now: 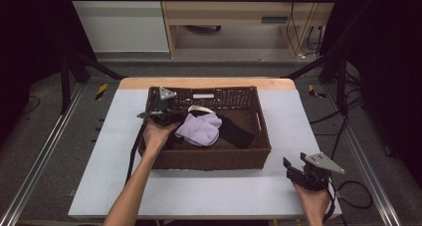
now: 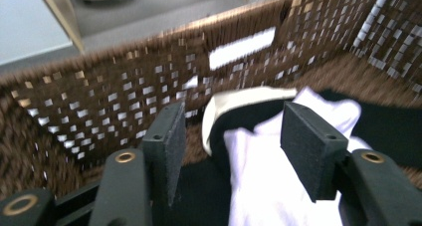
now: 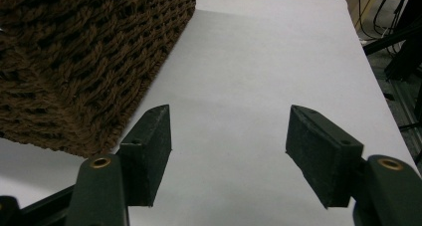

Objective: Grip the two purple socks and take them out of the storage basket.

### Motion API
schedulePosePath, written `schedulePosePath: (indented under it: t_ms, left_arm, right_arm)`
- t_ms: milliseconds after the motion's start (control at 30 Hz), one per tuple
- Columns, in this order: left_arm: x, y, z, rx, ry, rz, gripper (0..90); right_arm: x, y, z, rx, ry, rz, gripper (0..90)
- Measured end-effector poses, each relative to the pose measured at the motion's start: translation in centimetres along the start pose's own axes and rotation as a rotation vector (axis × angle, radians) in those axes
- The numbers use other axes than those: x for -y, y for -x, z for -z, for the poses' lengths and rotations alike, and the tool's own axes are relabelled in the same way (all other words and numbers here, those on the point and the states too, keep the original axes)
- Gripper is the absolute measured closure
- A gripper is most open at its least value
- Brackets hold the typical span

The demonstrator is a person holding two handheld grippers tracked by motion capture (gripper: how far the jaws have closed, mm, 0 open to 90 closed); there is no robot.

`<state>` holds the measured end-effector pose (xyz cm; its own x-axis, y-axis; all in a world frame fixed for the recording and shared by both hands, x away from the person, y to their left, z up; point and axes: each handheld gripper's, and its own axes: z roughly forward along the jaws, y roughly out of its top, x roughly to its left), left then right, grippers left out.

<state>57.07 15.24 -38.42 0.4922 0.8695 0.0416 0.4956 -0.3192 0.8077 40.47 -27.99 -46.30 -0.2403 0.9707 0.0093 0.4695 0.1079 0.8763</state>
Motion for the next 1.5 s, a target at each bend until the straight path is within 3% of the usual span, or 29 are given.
schedulePosePath:
  t_ms: [233, 267, 433, 567, 767, 1033, 1067, 1267, 1367, 1500]
  left_arm:
    - [0.4, 0.1, -0.7, 0.000, -0.071, -0.010, 41.0]
    - [0.5, 0.3, -0.9, -0.003, -0.101, -0.029, 40.8]
    - [0.7, 1.3, -1.4, -0.013, -0.145, -0.104, 42.4]
    - [0.9, 1.7, -2.0, -0.003, -0.192, -0.130, 43.6]
    - [1.2, 1.3, -2.8, 0.026, -0.261, -0.092, 43.9]
    - [1.5, 1.1, -3.3, 0.027, -0.315, -0.092, 46.2]
    - [1.6, 1.1, -3.5, 0.027, -0.340, -0.091, 46.1]
    - [1.9, 1.0, -4.1, 0.060, -0.400, -0.070, 48.0]
    - [1.9, 0.9, -4.2, 0.067, -0.427, -0.046, 54.4]
    - [1.9, 0.8, -4.2, 0.080, -0.453, -0.026, 71.1]
  right_arm:
    - [0.1, -0.1, -0.1, 0.000, -0.006, 0.015, 34.4]
    - [0.1, -0.1, -0.1, 0.000, -0.007, 0.014, 34.2]
    - [0.1, 0.0, -0.1, 0.002, -0.012, 0.015, 34.1]
    - [0.2, -0.1, -0.2, -0.001, -0.012, 0.020, 34.0]
    - [0.2, -0.1, -0.3, -0.003, -0.016, 0.020, 33.8]
    - [0.2, -0.1, -0.3, -0.006, -0.021, 0.021, 33.3]
    - [0.2, -0.1, -0.3, -0.007, -0.021, 0.020, 33.1]
    - [0.2, 0.0, -0.4, -0.004, -0.025, 0.022, 32.6]
    - [0.2, 0.0, -0.4, -0.005, -0.024, 0.024, 32.6]
    - [0.2, -0.1, -0.4, -0.006, -0.024, 0.023, 32.6]
